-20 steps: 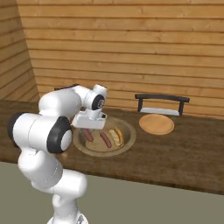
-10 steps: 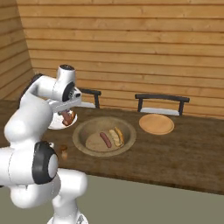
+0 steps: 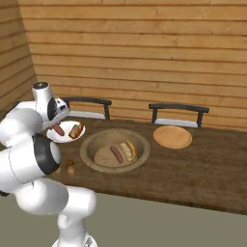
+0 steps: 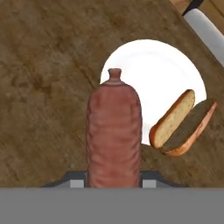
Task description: Place one bun and one sausage from the bowl on each plate.
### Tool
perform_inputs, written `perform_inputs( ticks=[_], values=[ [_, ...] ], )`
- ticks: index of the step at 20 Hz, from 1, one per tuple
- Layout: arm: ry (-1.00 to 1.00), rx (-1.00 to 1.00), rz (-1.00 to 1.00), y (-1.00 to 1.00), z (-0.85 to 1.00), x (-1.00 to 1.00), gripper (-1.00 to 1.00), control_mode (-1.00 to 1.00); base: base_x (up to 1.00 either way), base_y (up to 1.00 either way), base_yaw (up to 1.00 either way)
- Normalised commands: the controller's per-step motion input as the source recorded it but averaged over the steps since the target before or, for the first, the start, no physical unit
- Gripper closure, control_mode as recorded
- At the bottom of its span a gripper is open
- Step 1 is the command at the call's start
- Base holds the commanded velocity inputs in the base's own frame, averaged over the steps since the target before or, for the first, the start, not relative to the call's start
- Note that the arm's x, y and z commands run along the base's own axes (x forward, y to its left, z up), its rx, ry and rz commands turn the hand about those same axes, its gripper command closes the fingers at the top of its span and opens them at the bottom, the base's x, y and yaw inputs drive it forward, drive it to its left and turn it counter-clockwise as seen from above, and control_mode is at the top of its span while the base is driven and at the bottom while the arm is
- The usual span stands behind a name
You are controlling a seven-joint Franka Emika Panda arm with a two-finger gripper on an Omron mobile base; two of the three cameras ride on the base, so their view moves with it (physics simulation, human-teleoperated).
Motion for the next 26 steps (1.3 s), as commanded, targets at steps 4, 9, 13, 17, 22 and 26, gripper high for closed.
perform_inputs(
  ticks=[4, 9, 13, 17, 22, 26],
  values=[
    [0.23, -0.11, -0.06, 0.31, -0.39, 0.77, 1.00, -1.00, 0.00, 0.00, 0.00],
    [-0.09, 0.00, -0.11, 0.01, -0.85, 0.43, 1.00, -1.00, 0.00, 0.00, 0.00],
    [-0.19, 0.01, -0.10, 0.04, -0.75, 0.18, 1.00, -1.00, 0.00, 0.00, 0.00],
    [0.00, 0.00, -0.02, 0.13, -0.33, 0.46, 1.00, -1.00, 0.00, 0.00, 0.00],
    [0.02, 0.00, -0.02, 0.07, -0.24, 0.52, 1.00, -1.00, 0.00, 0.00, 0.00],
    [0.01, 0.00, -0.04, 0.35, -0.21, 0.67, -1.00, -1.00, 0.00, 0.00, 0.00]
  ],
)
